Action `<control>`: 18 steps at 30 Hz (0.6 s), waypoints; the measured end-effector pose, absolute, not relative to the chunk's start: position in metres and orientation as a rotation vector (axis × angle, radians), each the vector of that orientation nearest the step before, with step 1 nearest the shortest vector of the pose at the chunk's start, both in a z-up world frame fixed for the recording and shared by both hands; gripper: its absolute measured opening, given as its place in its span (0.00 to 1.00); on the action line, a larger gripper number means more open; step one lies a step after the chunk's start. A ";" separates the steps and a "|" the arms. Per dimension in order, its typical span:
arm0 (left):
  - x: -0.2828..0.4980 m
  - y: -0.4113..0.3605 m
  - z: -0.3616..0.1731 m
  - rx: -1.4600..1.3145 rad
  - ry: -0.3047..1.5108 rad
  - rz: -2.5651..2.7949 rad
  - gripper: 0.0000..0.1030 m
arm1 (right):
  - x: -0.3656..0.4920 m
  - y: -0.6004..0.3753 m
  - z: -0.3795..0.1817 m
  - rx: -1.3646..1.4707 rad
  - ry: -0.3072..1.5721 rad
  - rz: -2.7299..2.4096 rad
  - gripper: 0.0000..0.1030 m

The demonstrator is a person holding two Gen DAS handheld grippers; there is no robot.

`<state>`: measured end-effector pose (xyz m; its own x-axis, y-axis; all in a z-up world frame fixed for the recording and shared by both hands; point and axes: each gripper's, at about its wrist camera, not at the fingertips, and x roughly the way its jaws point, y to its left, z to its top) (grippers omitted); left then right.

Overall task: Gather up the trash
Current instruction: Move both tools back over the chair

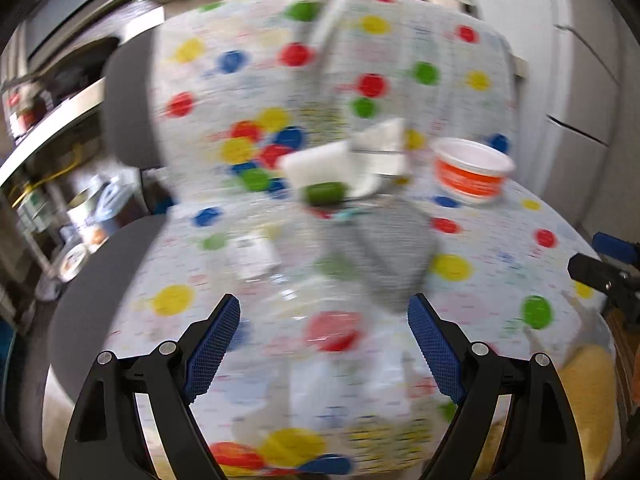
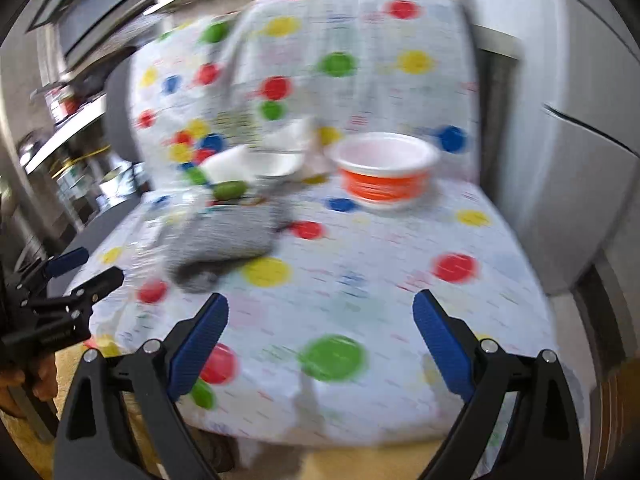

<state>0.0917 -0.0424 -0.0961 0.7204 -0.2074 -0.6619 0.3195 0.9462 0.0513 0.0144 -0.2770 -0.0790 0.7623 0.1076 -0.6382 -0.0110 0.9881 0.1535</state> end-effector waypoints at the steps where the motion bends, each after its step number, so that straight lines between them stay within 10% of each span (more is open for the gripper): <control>1: 0.097 -0.028 -0.096 0.154 0.715 -0.268 0.83 | 0.020 -0.269 -0.079 0.134 0.706 0.086 0.87; 18: 0.138 0.048 -0.116 0.050 0.803 -0.121 0.83 | 0.140 -0.187 -0.134 0.089 0.909 0.196 0.67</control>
